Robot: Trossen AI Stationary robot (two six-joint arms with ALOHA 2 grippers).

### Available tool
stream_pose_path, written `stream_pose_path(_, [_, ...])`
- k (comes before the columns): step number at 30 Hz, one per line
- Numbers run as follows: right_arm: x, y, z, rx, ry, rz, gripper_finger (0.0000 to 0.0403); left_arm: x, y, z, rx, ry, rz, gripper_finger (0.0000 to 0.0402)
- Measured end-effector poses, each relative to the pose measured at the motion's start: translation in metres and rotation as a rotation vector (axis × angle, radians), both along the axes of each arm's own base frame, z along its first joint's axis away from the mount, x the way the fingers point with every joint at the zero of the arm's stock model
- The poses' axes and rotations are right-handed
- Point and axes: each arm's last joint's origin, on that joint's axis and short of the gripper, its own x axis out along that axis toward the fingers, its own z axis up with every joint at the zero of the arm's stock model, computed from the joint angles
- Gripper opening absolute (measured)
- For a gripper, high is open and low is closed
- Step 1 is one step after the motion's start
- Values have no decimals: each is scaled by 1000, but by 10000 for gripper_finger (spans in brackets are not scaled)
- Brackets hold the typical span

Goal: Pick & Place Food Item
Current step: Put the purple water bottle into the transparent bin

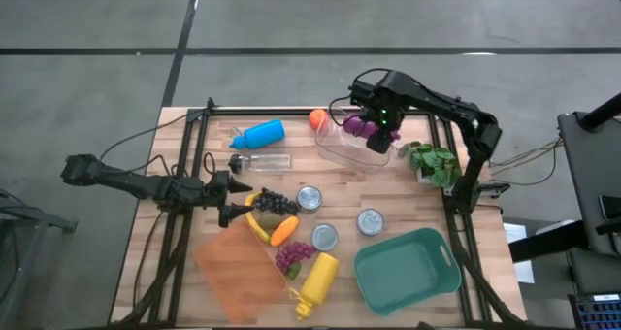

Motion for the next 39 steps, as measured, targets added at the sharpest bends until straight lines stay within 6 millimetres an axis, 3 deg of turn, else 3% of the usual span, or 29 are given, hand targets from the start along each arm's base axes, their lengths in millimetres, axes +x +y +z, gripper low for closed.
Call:
stream_pose_path(15, [40, -25, -13, 16, -22, 53, 201, 0, 0, 0, 0, 0, 0, 384])
stream_pose_path(39, [53, -22, -19, 15, -79, 66, 201, 0, 0, 0, 0, -1, 0, 384])
